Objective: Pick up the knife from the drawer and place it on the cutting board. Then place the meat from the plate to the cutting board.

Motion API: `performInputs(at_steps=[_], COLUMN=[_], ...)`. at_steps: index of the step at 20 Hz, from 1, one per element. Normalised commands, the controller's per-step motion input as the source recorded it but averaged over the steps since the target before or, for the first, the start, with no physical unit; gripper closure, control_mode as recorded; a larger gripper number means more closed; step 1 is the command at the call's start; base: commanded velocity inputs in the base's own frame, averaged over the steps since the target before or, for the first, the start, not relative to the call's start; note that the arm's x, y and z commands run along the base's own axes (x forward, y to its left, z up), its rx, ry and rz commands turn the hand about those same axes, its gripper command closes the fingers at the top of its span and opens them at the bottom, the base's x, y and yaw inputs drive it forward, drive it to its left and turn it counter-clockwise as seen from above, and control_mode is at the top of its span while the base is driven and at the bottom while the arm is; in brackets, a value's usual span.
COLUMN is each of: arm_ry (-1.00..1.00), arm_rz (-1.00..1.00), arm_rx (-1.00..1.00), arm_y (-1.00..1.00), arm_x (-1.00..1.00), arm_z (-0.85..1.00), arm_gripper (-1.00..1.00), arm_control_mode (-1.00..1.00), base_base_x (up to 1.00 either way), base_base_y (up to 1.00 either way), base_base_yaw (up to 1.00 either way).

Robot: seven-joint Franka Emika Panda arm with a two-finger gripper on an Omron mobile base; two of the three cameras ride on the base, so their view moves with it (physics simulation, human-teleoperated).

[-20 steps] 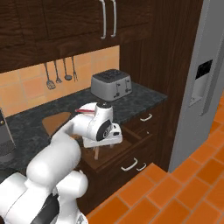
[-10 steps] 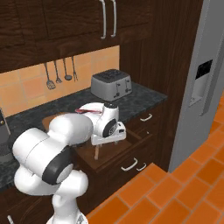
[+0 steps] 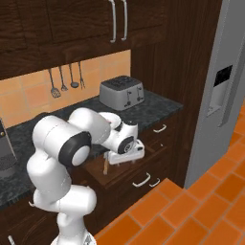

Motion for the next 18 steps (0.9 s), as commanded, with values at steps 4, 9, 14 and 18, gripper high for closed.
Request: performInputs(at_steps=[4, 9, 14, 18], arm_ry=[0.12, 0.01, -0.33, -0.42], arm_rz=[0.0, 0.0, 0.08, 0.11], arm_rx=[0.0, 0.0, 0.08, 0.12], arm_y=[-0.89, -0.96, 0.02, 0.35], arm_x=[-0.24, -0.5, 0.14, 0.4], arm_z=[-0.41, -0.1, 0.19, 0.39], arm_gripper=[-1.0, -1.0, -1.0, -1.0], arm_control_mode=[-1.0, -1.0, -1.0, -1.0], base_base_x=[0.0, 0.0, 0.0, 0.0], base_base_y=[0.0, 0.0, 0.0, 0.0], base_base_yaw=[0.0, 0.0, 0.0, 0.0])
